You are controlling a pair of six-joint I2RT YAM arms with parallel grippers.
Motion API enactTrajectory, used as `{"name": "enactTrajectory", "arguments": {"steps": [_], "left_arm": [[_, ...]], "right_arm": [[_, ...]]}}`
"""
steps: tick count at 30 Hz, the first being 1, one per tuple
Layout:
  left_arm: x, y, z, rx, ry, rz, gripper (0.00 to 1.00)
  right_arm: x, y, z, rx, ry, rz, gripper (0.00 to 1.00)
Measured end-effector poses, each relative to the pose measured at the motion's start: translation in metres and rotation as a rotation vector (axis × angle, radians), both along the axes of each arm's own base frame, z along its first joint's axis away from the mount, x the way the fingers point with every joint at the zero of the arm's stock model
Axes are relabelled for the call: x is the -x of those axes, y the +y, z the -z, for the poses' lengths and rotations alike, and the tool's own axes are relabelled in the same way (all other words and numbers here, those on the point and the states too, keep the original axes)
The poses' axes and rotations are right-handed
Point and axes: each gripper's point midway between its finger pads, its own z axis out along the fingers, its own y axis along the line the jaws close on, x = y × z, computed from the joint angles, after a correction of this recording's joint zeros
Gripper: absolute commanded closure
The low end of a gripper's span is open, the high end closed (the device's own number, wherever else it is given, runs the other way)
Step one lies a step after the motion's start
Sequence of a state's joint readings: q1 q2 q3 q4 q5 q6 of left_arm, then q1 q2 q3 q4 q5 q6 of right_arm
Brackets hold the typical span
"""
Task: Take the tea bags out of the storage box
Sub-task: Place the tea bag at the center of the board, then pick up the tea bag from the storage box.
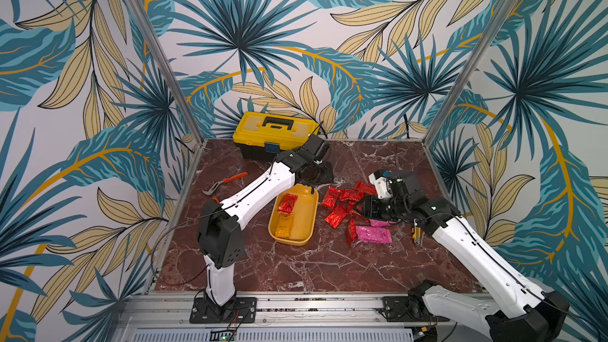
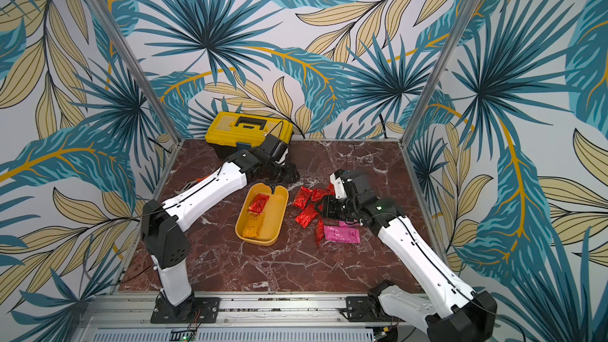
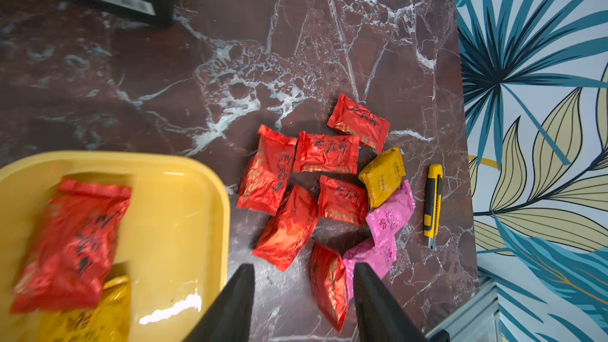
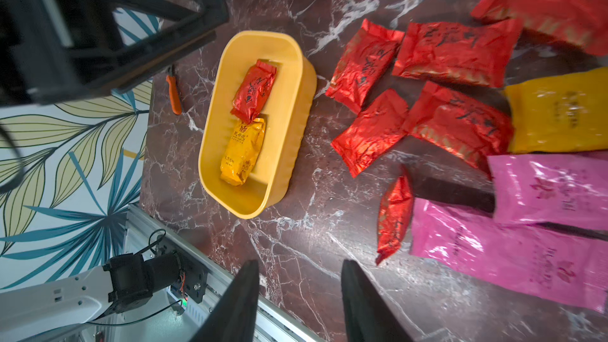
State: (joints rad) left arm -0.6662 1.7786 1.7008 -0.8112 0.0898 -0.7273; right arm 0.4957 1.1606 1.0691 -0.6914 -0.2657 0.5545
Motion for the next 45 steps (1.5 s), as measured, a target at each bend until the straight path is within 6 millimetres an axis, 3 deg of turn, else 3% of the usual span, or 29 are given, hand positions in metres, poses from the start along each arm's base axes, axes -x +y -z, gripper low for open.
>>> {"name": "enactTrajectory", "arguments": {"steps": [4,13,20,26,29,35,45], "left_arm": [[0.015,0.035,0.004,-0.022,0.005,-0.052,0.45],[0.040,0.103,0.014,-0.056,0.021,-0.184,0.46],[0.077,0.156,0.032,-0.050,0.055,-0.306,0.44],[0.110,0.187,0.026,-0.011,0.022,-0.390,0.42],[0.124,0.199,0.021,0.011,-0.014,-0.427,0.39],[0.147,0.217,0.018,0.033,-0.039,-0.479,0.38],[0.156,0.220,0.033,0.026,0.001,-0.493,0.37]], "right_arm": [[-0.009,0.028,0.007,-0.003,0.022,-0.025,0.55],[-0.030,0.095,0.002,-0.073,0.019,-0.053,0.59],[-0.038,0.146,0.029,-0.091,0.081,-0.052,0.60],[-0.037,0.188,0.060,-0.090,0.137,-0.047,0.59],[-0.035,0.199,0.080,-0.079,0.169,-0.031,0.59],[-0.040,0.203,0.117,-0.032,0.213,0.015,0.59],[-0.044,0.202,0.144,0.016,0.231,0.049,0.61]]}}
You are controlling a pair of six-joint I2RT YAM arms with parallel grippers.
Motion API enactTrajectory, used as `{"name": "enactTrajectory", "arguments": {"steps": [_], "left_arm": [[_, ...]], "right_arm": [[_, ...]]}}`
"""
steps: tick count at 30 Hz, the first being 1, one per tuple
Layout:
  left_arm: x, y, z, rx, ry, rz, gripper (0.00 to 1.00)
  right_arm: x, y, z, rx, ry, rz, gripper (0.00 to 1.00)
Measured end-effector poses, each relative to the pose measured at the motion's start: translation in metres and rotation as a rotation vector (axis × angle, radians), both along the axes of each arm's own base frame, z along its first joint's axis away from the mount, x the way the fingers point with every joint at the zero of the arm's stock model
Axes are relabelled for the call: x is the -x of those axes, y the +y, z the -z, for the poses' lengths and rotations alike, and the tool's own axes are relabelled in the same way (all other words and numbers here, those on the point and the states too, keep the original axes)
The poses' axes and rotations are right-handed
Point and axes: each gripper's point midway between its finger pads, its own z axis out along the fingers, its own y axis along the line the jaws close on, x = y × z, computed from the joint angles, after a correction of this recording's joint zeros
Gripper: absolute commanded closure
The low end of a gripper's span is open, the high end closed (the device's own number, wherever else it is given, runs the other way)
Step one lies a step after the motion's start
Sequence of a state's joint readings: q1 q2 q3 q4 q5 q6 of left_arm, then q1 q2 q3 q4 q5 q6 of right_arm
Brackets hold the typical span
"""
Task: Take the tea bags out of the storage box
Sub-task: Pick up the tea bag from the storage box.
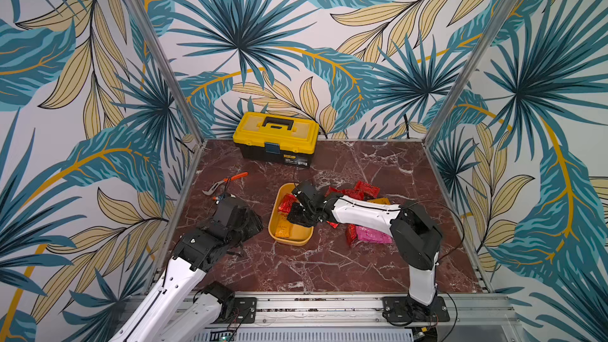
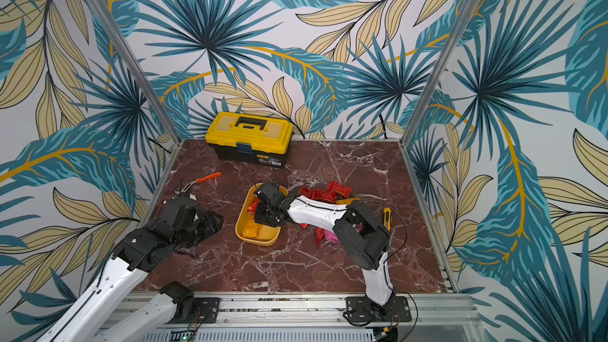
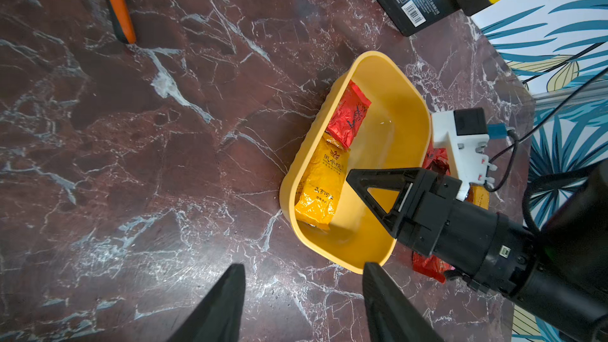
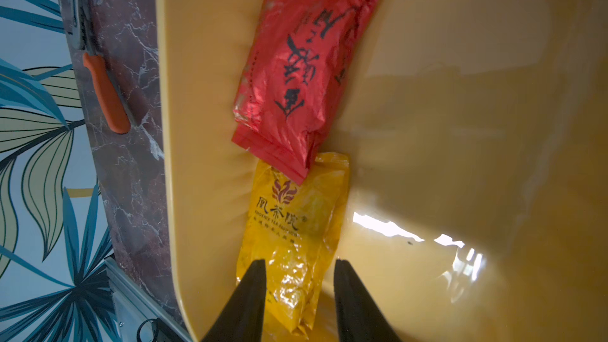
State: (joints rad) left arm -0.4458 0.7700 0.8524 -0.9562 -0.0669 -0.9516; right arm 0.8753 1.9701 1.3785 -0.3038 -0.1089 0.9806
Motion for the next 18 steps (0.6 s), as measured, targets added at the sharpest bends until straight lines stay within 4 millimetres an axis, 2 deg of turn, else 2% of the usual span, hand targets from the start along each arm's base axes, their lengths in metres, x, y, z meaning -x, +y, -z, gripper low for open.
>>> {"name": "enactTrajectory", "arguments": {"steps": [12,18], "left_arm": [[0.001,-0.003,0.000,0.016,0.006,0.011,0.36],[0.002,-0.005,0.000,0.024,0.009,0.018,0.35]], "right_arm": [[-0.008,0.007,0.013,-0.004,0.005,0.027,0.69],[-0.010,0.009,0.012,-0.014,0.002,0.037,0.71]]}}
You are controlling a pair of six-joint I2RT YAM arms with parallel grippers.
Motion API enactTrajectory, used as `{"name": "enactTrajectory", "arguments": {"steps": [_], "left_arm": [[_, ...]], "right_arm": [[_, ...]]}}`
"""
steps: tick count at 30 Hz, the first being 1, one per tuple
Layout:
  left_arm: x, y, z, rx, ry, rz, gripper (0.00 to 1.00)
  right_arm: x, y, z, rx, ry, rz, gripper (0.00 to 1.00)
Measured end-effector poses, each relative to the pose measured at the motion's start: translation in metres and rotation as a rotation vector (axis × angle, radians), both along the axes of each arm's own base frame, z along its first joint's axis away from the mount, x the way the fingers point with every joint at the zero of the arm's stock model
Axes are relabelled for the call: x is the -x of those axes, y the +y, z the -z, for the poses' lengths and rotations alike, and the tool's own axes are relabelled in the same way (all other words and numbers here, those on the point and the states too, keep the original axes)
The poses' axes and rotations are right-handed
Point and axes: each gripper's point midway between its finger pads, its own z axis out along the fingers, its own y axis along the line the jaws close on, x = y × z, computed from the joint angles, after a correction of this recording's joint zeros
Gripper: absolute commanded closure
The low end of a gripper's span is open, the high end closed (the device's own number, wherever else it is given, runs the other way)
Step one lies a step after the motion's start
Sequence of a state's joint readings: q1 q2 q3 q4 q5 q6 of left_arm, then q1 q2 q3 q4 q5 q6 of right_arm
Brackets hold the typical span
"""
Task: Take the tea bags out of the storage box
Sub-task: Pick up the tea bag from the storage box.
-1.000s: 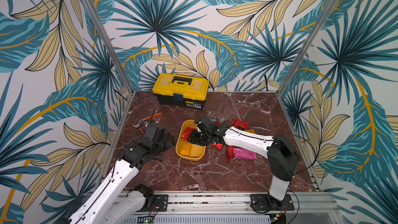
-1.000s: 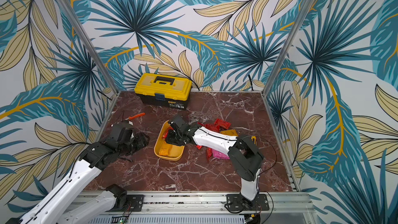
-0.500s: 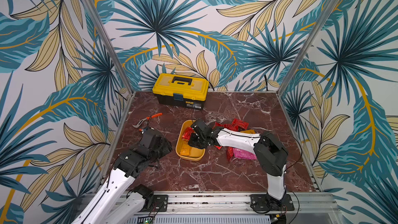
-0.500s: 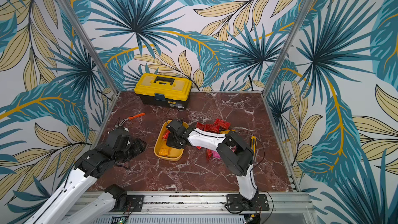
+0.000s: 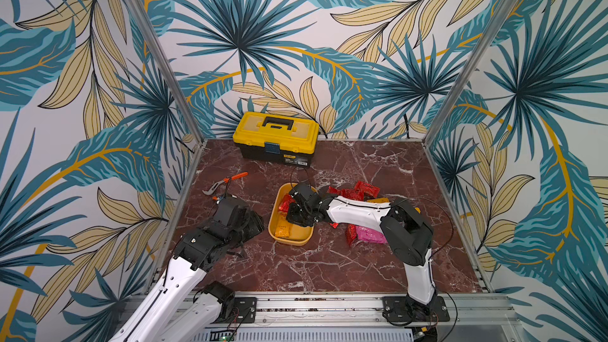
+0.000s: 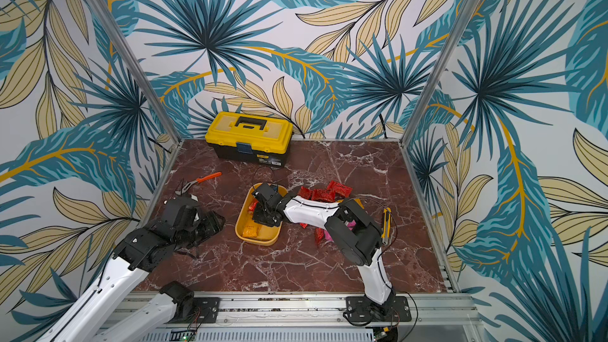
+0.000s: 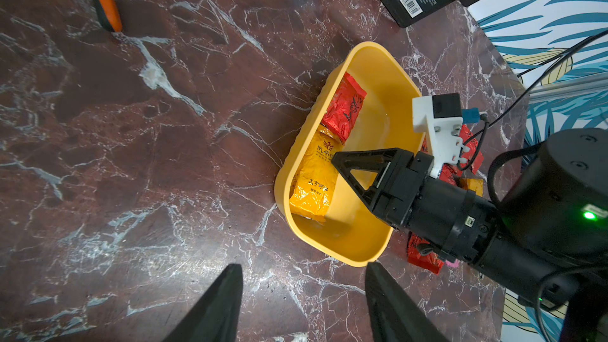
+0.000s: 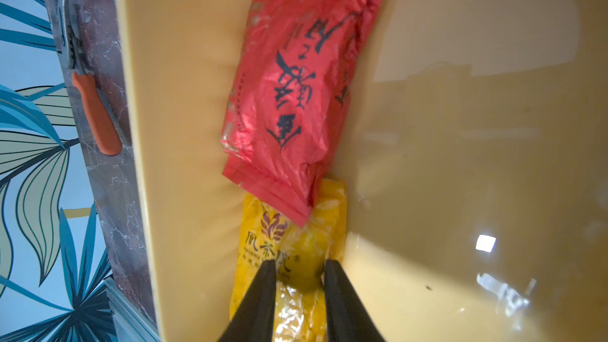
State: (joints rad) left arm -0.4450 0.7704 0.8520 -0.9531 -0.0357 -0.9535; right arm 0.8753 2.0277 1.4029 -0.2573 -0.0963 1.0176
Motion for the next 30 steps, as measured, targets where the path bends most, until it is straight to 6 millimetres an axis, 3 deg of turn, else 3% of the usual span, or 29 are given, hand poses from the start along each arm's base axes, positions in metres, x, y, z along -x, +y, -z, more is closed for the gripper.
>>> {"name": "enactTrajectory", "arguments": {"steps": [11,19,30], "left_arm": [[0.000,-0.002,-0.001,0.010,-0.002,0.007,0.34],[0.000,-0.002,-0.001,0.010,-0.002,0.007,0.34],[0.000,-0.002,-0.001,0.008,-0.002,0.009,0.34]], "right_arm": [[-0.005,0.004,-0.004,-0.029,-0.013,0.021,0.84],[-0.007,0.010,-0.005,-0.061,-0.017,0.024,1.00],[-0.004,0.007,-0.002,-0.058,-0.011,0.024,0.97]]}}
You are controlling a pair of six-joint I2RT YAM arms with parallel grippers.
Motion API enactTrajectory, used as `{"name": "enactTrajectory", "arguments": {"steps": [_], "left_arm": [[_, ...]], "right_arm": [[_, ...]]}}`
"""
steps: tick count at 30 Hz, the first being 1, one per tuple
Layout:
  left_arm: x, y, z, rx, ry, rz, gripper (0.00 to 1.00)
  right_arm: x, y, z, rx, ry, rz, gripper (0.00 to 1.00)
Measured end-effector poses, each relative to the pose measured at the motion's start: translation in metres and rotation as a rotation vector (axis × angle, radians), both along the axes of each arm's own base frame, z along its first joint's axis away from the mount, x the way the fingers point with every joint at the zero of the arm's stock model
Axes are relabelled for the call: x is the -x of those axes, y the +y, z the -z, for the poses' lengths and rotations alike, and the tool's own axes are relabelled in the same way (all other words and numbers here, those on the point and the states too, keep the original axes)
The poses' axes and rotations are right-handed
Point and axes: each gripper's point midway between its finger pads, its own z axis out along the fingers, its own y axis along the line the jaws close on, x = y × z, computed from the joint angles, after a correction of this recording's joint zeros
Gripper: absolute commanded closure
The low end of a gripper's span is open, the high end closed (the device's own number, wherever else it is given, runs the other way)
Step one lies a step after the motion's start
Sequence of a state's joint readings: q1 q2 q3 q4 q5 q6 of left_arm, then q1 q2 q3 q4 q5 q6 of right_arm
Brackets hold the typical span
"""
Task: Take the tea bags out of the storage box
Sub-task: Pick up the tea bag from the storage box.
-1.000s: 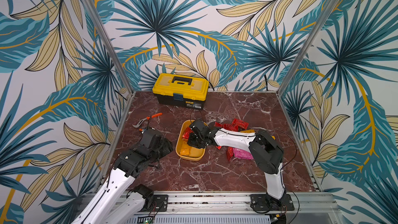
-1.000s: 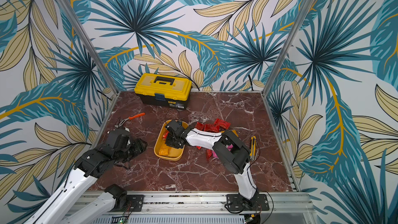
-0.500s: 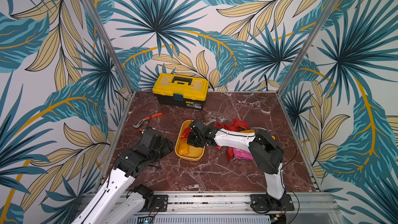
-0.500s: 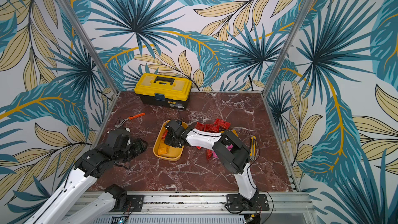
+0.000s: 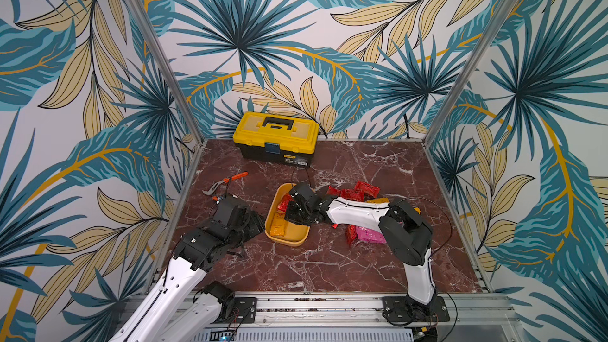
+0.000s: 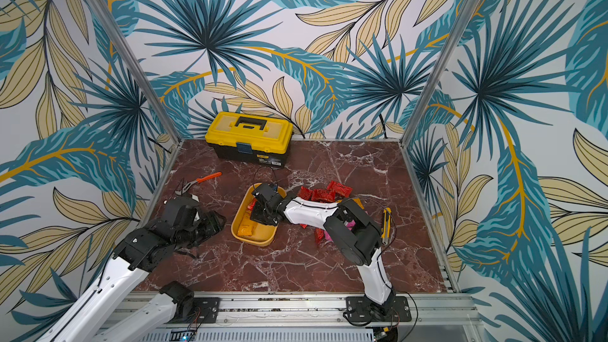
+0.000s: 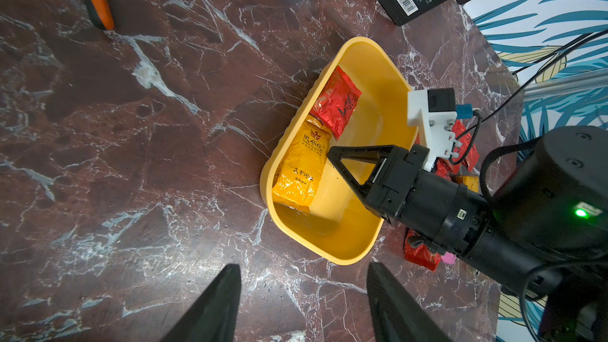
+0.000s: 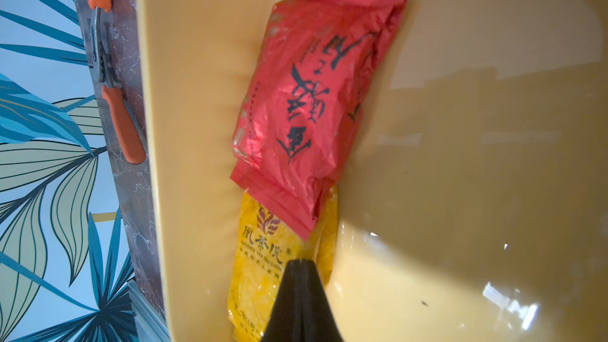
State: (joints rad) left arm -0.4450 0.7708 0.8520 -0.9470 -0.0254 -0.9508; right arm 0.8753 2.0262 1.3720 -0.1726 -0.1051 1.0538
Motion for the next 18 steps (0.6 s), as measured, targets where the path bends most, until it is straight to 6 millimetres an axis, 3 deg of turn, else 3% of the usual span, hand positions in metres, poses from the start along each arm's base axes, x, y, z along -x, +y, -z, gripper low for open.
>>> {"name": "enactTrajectory", "arguments": {"steps": [5,11,18], "left_arm": [[0.000,0.000,0.001,-0.002,0.004,0.000,0.34],[-0.001,-0.002,0.003,-0.001,0.015,0.004,0.34],[-0.001,-0.003,0.002,0.004,0.012,0.007,0.34]], "right_arm": [[0.007,-0.003,-0.008,-0.001,-0.006,-0.010,0.84],[0.025,0.010,-0.028,-0.025,-0.040,-0.064,0.69],[0.035,0.016,-0.028,-0.021,-0.038,-0.089,0.63]]}}
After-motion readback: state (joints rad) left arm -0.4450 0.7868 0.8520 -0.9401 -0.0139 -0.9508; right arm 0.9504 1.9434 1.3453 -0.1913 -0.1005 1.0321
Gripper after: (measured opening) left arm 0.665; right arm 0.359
